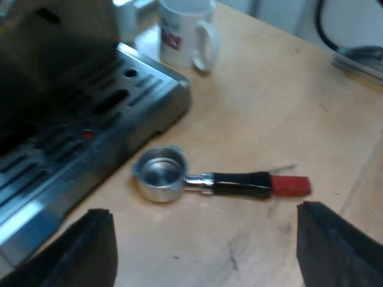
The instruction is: Put the handle in the coffee machine
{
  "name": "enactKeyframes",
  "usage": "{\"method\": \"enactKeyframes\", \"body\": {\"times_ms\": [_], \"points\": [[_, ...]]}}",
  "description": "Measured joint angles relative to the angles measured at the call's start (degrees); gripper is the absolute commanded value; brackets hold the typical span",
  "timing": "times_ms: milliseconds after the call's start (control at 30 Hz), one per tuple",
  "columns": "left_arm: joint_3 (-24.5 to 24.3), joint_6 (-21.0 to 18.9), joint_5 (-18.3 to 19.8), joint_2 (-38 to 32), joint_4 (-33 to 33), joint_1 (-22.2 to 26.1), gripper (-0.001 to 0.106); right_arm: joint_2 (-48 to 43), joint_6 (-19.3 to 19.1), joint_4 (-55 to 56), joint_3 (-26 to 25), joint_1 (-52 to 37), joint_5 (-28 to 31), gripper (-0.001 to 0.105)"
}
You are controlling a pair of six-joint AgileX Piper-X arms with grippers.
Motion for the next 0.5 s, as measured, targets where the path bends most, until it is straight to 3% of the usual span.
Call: {"method": "enactKeyframes", "body": {"times_ms": [233, 500], "points": [[0.0, 0.13, 0.55, 5.83, 0.0, -8.33, 0.066, 6.34, -0.07, -0.36, 0.0, 6.76, 4.21, 0.066], [0.0, 2.85, 0.61, 10.25, 0.0, -16.08, 0.066, 11.7, 3.4, -3.89, 0.0, 12.27, 7.0, 0.066]]}}
